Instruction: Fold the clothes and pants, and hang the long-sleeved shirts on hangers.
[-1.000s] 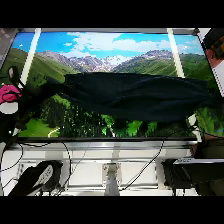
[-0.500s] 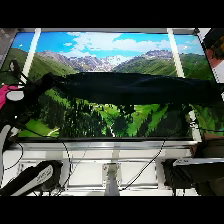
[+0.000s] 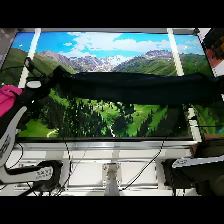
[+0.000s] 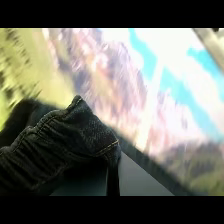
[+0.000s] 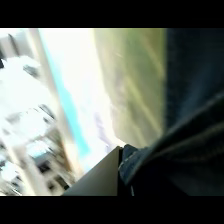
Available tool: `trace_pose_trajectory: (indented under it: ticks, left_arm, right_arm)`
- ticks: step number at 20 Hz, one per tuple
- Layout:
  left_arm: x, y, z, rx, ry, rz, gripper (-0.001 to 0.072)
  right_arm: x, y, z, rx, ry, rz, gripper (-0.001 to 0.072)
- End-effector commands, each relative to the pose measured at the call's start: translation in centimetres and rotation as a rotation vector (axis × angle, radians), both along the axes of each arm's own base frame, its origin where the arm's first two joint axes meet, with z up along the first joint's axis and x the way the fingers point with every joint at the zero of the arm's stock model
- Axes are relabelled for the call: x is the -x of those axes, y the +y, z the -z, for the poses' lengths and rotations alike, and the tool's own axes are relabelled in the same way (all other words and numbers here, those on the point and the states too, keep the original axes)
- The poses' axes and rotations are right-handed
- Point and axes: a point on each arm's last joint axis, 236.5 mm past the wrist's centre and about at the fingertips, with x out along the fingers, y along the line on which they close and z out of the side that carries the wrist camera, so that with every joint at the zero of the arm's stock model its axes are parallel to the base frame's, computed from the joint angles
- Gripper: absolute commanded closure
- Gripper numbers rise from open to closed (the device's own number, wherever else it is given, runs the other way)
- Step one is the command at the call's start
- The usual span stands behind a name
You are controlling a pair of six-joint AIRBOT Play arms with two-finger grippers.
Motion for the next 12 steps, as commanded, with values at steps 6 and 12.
trace_pose_trajectory:
  ticks: [6,12]
  left_arm:
    - [-9.8,2.7,0.1,0.152,-0.086,-0.237,0.0030]
    - [-9.7,2.4,-0.3,0.115,-0.073,-0.110,0.0143]
  right_arm:
    - [-8.8,-0.8,-2.0,0.080,-0.168,0.128,0.0292]
    - [-8.3,-1.2,-5.1,0.342,-0.090,-0.150,0.0068]
